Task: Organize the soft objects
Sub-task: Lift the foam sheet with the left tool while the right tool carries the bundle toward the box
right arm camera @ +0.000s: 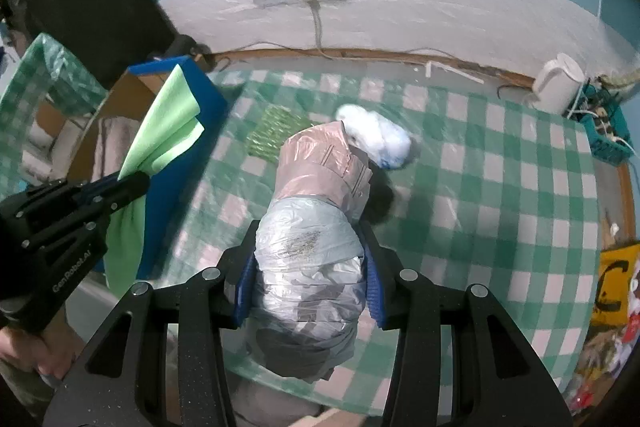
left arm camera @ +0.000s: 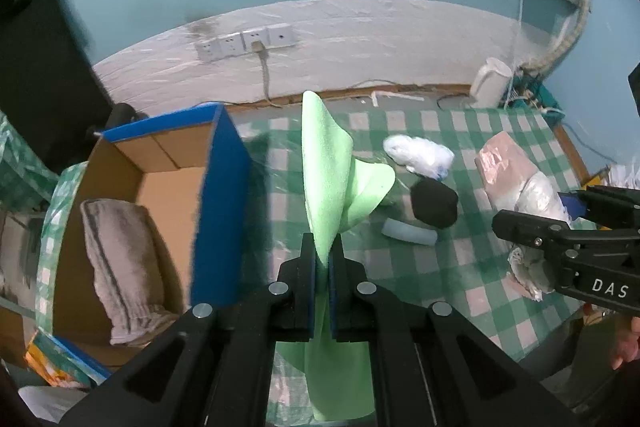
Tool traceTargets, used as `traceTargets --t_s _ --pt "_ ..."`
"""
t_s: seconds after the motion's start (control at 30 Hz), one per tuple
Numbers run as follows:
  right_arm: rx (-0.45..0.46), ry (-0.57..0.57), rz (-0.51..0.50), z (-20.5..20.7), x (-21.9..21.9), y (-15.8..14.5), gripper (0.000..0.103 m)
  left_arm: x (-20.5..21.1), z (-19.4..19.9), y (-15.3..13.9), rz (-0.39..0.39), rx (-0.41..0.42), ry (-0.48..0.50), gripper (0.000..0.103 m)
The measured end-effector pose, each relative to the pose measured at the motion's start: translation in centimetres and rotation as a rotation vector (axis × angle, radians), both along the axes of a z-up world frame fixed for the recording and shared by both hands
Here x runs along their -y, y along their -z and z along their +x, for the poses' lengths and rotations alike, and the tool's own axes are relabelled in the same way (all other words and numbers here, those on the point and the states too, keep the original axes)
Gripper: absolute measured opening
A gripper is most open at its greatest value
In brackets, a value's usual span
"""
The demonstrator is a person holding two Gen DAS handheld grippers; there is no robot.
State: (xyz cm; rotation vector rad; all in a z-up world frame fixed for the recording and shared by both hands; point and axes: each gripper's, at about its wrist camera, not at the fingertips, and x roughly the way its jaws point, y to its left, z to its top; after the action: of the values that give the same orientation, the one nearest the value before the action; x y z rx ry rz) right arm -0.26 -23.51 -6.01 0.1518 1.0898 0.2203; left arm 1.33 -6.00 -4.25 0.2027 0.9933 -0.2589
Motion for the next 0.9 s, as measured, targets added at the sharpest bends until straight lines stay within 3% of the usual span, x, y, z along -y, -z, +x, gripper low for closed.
traceTargets --t_s 0.37,0.9 --pt "0.048 -0.069 0.007 1.6 -4.6 -2.7 0.044 -4.8 0.7 -1.8 -0.019 0.03 -0.092 0.005" --pt "0.061 -0.218 0.006 4.0 -14.1 -4.2 0.044 -11.8 0.7 -3.2 -0.039 0.07 -0.211 0.005"
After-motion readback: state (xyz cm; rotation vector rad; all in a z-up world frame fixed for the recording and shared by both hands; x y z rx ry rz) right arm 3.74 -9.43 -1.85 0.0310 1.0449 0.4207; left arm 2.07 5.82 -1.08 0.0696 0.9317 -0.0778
